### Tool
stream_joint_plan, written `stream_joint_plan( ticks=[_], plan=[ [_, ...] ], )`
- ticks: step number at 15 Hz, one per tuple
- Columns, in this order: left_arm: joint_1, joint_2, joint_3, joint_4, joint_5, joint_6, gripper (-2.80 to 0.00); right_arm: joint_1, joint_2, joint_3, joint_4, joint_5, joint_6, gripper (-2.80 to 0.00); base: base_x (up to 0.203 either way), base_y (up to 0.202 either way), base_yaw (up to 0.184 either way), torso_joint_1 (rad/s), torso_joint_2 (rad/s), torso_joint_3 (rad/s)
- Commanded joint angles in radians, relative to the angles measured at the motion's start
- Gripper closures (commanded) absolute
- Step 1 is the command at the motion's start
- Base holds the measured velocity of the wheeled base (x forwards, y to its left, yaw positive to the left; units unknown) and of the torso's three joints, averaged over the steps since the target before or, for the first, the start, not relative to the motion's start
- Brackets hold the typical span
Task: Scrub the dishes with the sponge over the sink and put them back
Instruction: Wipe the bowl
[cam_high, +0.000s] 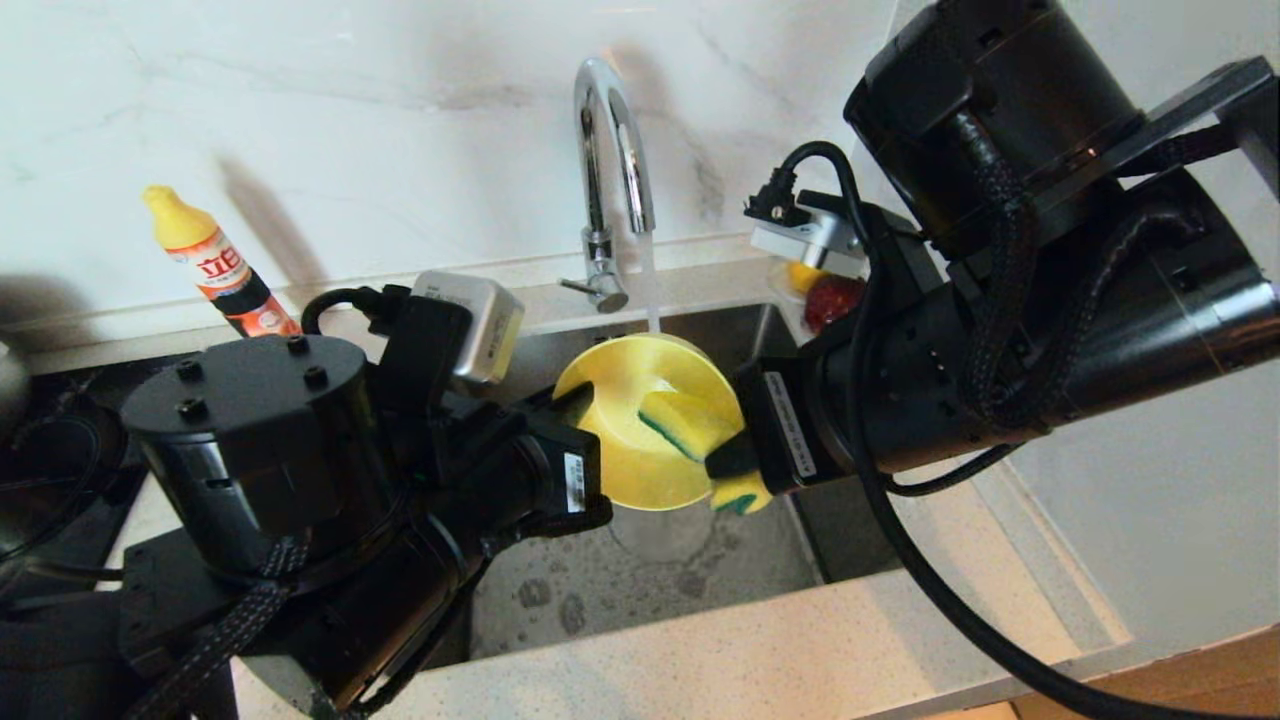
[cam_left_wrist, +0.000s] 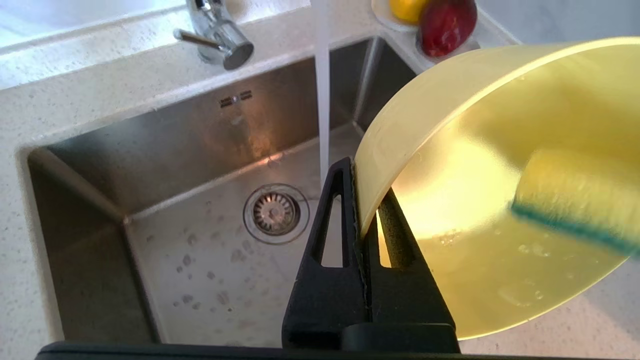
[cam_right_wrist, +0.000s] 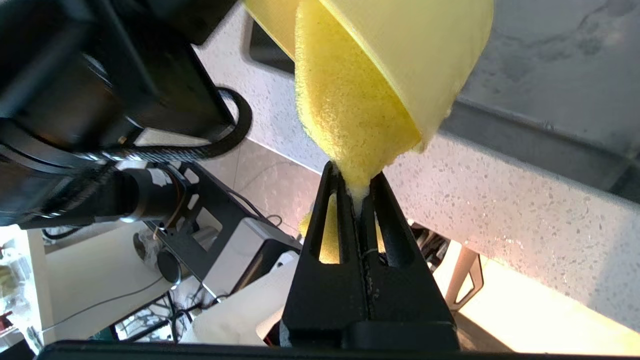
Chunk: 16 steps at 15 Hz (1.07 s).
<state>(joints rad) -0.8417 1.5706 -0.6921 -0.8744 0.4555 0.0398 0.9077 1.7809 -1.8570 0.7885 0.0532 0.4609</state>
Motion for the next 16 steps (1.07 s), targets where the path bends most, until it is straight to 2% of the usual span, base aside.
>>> stream_joint_plan(
  ticks=[1, 7, 12, 16],
  plan=[
    [0.001, -0.001, -0.01, -0.006, 0.003, 0.0, 0.0, 0.0, 0.013, 0.004, 0.002, 0.002, 0.002, 0.0, 0.0, 0.0, 0.0, 0.0, 0.0, 0.0],
    [0.003, -0.003, -0.012, -0.008, 0.005, -0.005, 0.0, 0.049, 0.076, -0.008, -0.001, 0.017, 0.024, 0.0, 0.0, 0.0, 0.0, 0.0, 0.0, 0.0],
    [0.003, -0.004, -0.015, -0.008, 0.017, -0.005, 0.0, 0.066, 0.117, -0.071, -0.008, 0.017, 0.025, 0.0, 0.0, 0.0, 0.0, 0.0, 0.0, 0.0],
    [0.003, -0.006, -0.021, -0.006, 0.017, -0.005, 0.0, 0.079, 0.12, -0.07, -0.022, 0.017, 0.028, 0.0, 0.0, 0.0, 0.0, 0.0, 0.0, 0.0]
  ],
)
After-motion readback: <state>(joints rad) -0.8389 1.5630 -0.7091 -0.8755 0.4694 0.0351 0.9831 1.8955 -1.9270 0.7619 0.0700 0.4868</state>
